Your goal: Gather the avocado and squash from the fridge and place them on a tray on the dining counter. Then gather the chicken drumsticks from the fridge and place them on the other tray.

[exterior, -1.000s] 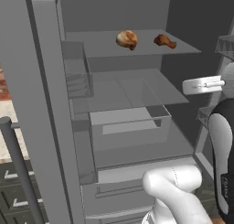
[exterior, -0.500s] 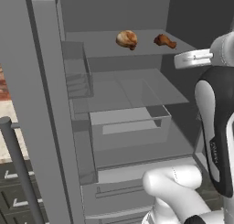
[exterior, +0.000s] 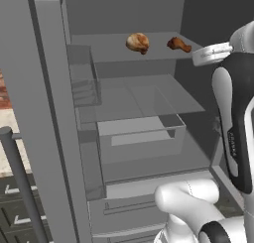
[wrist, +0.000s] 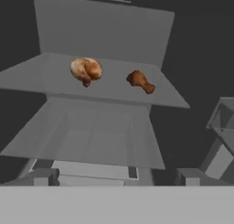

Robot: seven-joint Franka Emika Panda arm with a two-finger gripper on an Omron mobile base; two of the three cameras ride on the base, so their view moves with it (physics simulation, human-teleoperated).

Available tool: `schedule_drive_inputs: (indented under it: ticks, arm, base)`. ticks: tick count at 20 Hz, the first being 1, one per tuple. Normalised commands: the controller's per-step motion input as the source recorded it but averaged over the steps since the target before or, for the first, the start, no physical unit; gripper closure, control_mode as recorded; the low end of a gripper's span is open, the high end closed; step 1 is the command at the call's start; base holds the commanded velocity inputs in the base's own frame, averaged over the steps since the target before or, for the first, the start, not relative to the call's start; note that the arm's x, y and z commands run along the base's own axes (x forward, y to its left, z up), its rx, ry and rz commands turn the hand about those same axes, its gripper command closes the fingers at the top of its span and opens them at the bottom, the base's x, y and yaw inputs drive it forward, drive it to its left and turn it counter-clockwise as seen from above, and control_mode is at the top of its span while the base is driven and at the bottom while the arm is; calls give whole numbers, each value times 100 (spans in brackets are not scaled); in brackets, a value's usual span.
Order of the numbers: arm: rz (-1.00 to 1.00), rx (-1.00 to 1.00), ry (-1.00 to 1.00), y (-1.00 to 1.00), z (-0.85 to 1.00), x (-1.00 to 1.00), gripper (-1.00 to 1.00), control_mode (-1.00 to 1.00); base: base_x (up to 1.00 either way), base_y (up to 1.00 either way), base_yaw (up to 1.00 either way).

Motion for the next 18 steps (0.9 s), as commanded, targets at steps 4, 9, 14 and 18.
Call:
schedule_drive_inputs:
  ticks: [4, 9, 14, 18]
  arm:
    - [-3, -8, 7, -14, -18, 43, -100, -100]
    - [-4, -2, 10, -1, -14, 68, -100, -100]
    - [-2, 0, 7, -8, -4, 74, -100, -100]
    - [0, -1, 0, -21, -3, 58, -100, -100]
  base:
    - [0, 0, 0]
    - [0, 0, 0]
    - [0, 0, 0]
    - [0, 0, 0]
